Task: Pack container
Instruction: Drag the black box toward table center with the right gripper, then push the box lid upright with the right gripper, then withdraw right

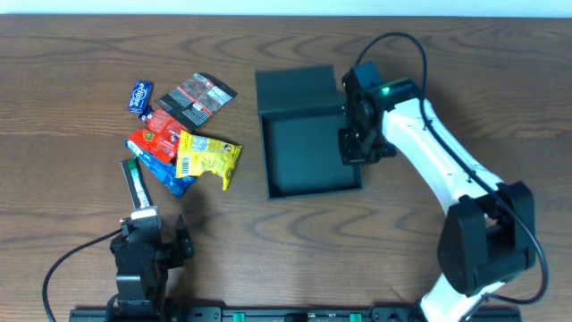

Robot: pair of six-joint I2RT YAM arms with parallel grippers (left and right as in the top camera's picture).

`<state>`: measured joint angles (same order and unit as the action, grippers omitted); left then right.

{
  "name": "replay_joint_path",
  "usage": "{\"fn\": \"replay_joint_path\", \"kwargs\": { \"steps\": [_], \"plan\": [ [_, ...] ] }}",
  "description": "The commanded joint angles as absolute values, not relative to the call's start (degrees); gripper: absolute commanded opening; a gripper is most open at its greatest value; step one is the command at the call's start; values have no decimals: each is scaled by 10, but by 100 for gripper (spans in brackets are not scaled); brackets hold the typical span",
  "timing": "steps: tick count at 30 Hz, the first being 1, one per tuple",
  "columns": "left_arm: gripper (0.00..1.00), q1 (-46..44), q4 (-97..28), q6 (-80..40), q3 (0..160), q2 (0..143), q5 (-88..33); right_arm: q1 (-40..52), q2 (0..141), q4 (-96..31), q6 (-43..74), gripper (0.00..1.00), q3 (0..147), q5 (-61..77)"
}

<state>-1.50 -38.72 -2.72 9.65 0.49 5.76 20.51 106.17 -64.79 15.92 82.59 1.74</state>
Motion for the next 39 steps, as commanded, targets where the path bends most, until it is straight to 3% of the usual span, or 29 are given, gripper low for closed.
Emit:
{"fn": "replay_joint_path", "kwargs": {
  "steps": [1,8,9,11,13,16,19,25,28,33,39],
  "plan": [
    [95,-11,-388,-21,91,2,55,210,1071,-636,203,1,808,35],
    [95,-11,-388,-21,91,2,55,210,1104,-638,218,1,805,57],
    [95,-11,-388,-21,91,2,55,210,1106,-639,214,6,805,59],
    [95,-11,-388,-21,91,2,55,210,1107,-640,207,54,805,60],
    [95,-11,-388,-21,91,2,55,210,1107,-640,207,76,805,61],
    [95,-11,-388,-21,91,2,55,209,1107,-640,208,79,808,81],
    [95,-11,-388,-21,91,2,55,209,1107,-642,210,73,821,86],
    [95,-11,-388,-21,91,2,55,209,1103,-701,217,85,913,61],
    [95,-11,-388,-21,91,2,55,209,1096,-775,223,99,1010,-1],
    [95,-11,-388,-21,91,2,55,209,1069,-850,204,99,1133,-21],
    [95,-11,-388,-21,91,2,55,209,1009,-851,161,99,1169,-4]
  ]
}}
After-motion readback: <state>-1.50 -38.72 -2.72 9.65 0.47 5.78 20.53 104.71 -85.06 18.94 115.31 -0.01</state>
